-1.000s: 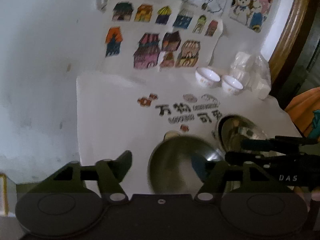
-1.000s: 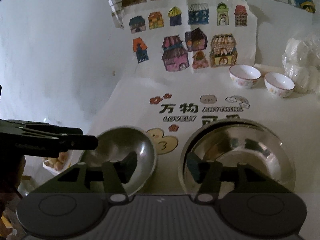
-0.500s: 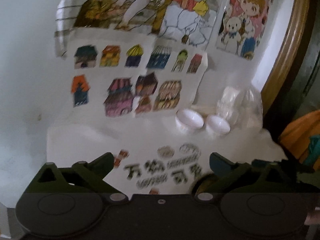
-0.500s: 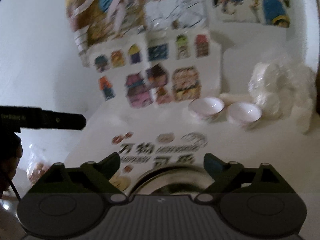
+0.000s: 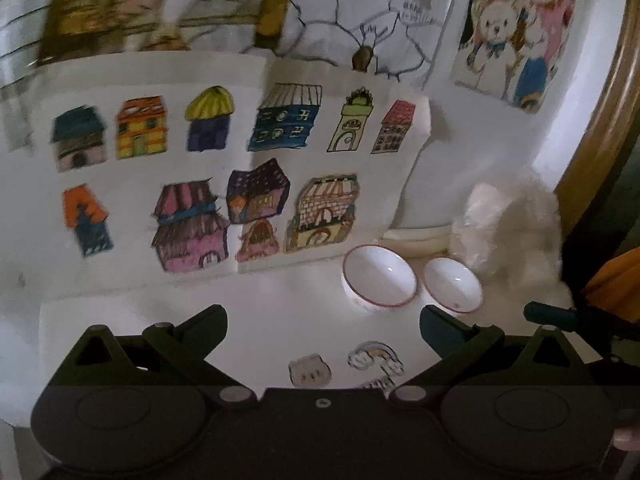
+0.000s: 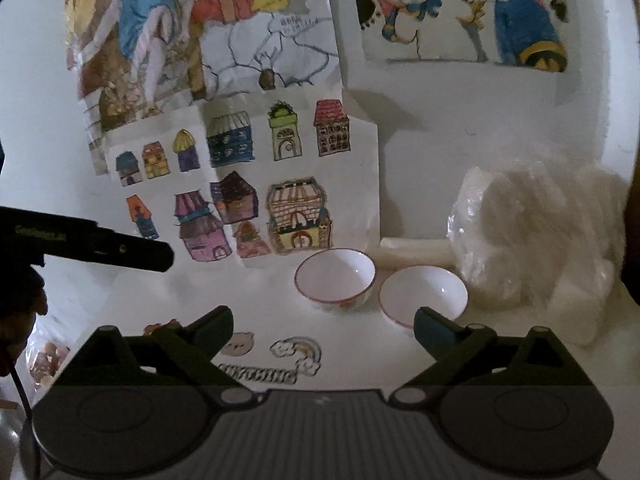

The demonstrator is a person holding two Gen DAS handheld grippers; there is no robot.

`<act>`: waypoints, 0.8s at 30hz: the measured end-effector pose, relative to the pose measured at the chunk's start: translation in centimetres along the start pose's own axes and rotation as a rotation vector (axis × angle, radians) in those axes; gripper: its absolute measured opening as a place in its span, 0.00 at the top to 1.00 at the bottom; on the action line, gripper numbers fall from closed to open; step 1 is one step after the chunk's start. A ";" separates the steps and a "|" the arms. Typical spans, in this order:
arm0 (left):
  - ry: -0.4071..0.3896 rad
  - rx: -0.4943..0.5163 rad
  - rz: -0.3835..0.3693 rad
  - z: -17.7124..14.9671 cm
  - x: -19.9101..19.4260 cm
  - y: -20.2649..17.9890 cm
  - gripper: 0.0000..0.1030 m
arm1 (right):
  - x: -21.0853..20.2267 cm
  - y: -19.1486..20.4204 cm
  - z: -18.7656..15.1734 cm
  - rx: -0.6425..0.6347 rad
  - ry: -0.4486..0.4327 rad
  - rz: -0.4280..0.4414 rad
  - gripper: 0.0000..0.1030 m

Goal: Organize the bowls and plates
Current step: 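Move the right gripper to a white red-rimmed bowl beside the bag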

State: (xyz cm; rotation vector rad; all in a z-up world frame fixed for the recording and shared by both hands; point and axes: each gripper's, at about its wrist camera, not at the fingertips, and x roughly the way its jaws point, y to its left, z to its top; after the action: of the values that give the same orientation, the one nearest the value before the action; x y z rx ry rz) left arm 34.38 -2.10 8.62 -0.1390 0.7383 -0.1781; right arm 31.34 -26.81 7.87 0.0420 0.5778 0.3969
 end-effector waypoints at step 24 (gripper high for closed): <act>0.146 -0.077 -0.126 3.3 13.7 1.5 0.13 | 11.3 -2.7 0.3 0.291 0.148 0.033 0.31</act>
State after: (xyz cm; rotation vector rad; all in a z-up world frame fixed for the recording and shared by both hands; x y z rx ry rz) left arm 46.67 -3.30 1.77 -0.2485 0.8828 -0.2819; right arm 41.09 -24.98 1.80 0.3032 0.7785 0.3472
